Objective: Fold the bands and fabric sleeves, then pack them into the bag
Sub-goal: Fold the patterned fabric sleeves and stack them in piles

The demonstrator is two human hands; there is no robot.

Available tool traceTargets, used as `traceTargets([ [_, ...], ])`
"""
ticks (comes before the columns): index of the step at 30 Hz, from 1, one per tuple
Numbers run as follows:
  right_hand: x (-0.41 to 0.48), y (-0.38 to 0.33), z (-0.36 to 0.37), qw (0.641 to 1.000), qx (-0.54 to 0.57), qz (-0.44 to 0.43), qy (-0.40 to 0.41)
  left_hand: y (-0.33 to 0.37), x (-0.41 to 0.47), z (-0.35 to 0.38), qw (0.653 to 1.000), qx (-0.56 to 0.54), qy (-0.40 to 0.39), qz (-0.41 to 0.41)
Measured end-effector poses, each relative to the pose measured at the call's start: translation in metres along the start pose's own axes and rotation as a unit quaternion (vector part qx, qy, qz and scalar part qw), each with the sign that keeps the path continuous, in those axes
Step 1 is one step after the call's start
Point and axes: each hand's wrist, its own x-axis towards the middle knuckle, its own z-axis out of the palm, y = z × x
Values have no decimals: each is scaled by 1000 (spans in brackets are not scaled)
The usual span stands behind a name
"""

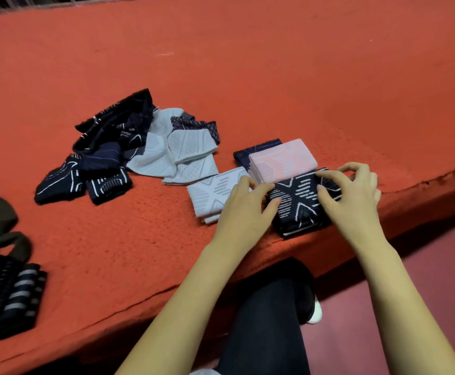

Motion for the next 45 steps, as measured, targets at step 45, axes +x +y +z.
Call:
traceTargets([
  [45,-3,-262,198,917,290,12,-274,-186,-45,-137,962,194,172,-90],
])
